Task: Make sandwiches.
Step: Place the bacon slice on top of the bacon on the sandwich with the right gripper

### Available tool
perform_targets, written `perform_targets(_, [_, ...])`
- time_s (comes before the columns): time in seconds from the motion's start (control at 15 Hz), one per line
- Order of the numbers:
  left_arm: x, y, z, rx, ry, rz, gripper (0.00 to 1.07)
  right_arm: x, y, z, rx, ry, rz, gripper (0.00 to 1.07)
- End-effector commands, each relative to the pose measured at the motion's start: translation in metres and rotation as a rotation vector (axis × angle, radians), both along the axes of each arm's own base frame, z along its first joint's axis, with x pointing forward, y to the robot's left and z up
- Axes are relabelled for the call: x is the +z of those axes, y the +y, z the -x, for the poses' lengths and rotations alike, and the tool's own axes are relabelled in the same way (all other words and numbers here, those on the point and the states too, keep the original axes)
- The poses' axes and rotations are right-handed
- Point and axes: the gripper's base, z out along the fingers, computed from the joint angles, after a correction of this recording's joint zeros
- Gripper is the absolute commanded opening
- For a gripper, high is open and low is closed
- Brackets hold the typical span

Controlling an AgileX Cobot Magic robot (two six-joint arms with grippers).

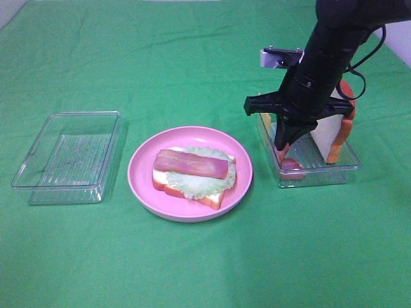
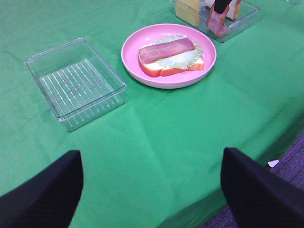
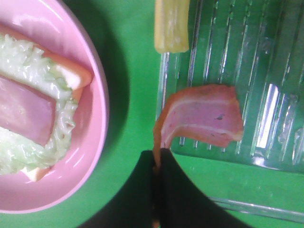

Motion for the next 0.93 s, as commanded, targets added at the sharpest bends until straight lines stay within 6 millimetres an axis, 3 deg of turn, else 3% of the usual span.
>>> perform_targets(0.07, [0.0, 0.001, 0.003, -0.001, -0.022, 0.023, 0.76, 0.011, 0.0, 0.001, -0.001, -0.021, -0.009, 0.0])
perform_targets(0.33, [0.0, 0.001, 0.003, -0.001, -0.022, 0.023, 0.76, 0.051, -0.002, 0.011, 0.0, -0.084, -0.048, 0.0])
perform_targets(0.53, [0.0, 0.001, 0.003, -0.001, -0.022, 0.023, 0.76, 0.081, 0.005, 0.021, 0.005, -0.126, -0.178, 0.0])
perform_targets(0.8, [0.0, 0.001, 0.003, -0.001, -0.022, 0.023, 0.76, 0.099, 0.033, 0.03, 0.103, -0.107, -0.52, 0.0])
perform_targets(0.93, [0.0, 0.001, 0.003, -0.001, -0.022, 0.023, 0.76, 0.101, 0.047, 0.031, 0.139, -0.128, -0.592, 0.0])
